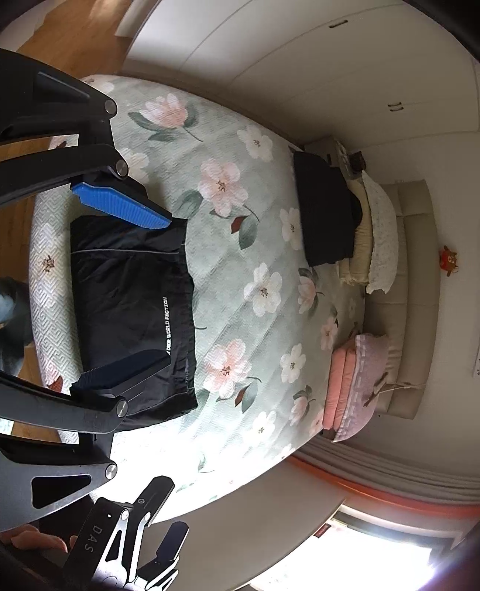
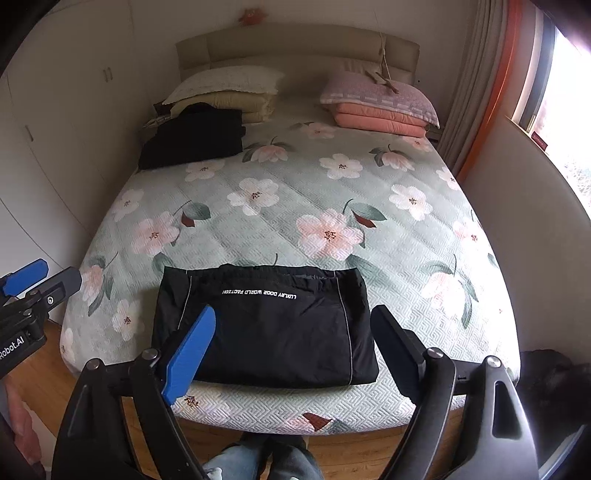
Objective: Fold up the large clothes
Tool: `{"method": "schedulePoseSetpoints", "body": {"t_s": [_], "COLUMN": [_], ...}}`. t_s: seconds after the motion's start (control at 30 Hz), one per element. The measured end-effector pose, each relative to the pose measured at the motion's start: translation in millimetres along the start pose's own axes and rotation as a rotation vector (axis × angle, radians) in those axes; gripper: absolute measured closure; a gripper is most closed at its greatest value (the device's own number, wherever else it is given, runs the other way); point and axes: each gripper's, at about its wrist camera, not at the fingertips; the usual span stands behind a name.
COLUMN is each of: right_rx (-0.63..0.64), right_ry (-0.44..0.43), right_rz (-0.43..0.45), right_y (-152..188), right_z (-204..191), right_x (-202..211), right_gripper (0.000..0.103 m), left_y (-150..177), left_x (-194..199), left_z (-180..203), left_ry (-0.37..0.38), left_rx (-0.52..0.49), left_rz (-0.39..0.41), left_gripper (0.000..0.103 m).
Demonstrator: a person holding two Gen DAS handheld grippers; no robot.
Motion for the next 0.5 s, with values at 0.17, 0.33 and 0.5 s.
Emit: {"method": "schedulePoseSetpoints", "body": {"t_s": [0.17,0.33,0.5], "right_rx": [-0.013,-0.024,-0.037], "right_ry": [0.008,0.019,0.027], "right_rz": [0.007,0.005,0.004], "right_y": [-8.7,-12.8,-13.4], "right_z": [6.7,11.1,16.6], "right_x": [4.1,3.2,1.5], "right_gripper": [0.016,0.016,0.016], "left_y": [-3.4,-7.3,-10.7], "left_x": [3.6,3.6,3.8], "left_z": [-0.5,-0.1,2.9], "left_ry": [-0.006,-0.017,-0.02], "left_rx": [-0.001,-0.004,-0.007], "left_rz": [0.01,0.017,0.026], "left_gripper": [0.033,0.033,0.032]}}
Point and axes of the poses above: each gripper's, at about its wrist camera, not at the fingertips, and x roughly against the way its jaws point, z to its right, y to its underside, and after that the axes turned 13 degrees about x, right-handed
